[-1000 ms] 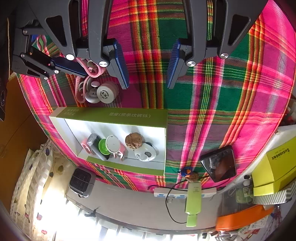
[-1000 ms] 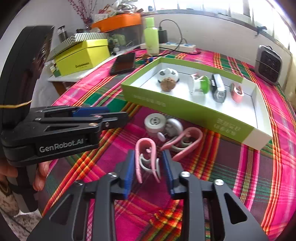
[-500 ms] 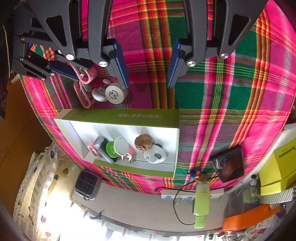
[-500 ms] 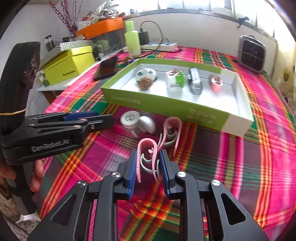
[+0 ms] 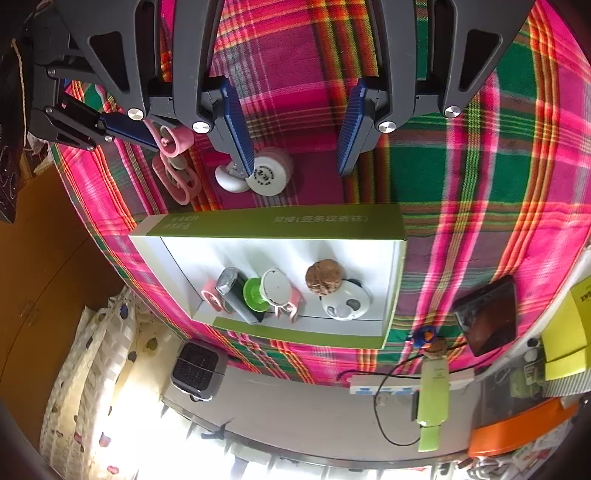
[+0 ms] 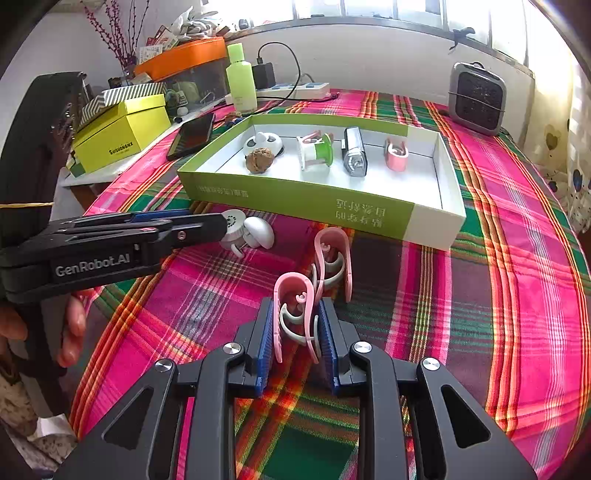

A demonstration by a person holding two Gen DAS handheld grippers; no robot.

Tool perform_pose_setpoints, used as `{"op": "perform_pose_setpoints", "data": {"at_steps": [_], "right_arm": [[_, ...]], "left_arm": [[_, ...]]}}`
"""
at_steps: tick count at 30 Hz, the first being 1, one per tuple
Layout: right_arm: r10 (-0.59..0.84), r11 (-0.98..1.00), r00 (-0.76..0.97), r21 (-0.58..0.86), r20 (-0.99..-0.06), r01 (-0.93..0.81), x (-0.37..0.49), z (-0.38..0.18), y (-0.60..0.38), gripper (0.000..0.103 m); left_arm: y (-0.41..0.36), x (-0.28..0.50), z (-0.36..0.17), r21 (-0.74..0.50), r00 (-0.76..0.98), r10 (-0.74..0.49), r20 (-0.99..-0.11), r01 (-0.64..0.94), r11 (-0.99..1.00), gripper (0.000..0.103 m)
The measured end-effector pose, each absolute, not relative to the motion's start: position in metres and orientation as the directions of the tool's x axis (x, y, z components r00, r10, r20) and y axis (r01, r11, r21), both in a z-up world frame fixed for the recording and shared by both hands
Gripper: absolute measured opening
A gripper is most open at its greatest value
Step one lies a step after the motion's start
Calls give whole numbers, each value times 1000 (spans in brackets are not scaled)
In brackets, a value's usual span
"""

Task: Organize objects
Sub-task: 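Grasp the white round puck with the left tool while the right tool holds the pink clip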

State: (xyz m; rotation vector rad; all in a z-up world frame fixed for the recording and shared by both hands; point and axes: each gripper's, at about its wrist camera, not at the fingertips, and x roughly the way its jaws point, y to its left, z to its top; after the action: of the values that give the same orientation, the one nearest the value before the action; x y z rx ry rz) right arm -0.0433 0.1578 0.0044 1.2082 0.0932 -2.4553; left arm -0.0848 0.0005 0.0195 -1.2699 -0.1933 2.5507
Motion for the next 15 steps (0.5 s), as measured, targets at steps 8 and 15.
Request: {"op": "perform_pose_setpoints", "data": {"at_steps": [8,15], "right_arm": [[-328,-917,-542,123,-774,380,-43,4,158,25],[-348,-907,-529,134,-774,399,-41,5,153,25]], "left_arm": [[9,-91,17,-222,-566,302,-767,-208,-953,46],[2,-94,15,-203,-569,273,-776,-185,-962,46]]}}
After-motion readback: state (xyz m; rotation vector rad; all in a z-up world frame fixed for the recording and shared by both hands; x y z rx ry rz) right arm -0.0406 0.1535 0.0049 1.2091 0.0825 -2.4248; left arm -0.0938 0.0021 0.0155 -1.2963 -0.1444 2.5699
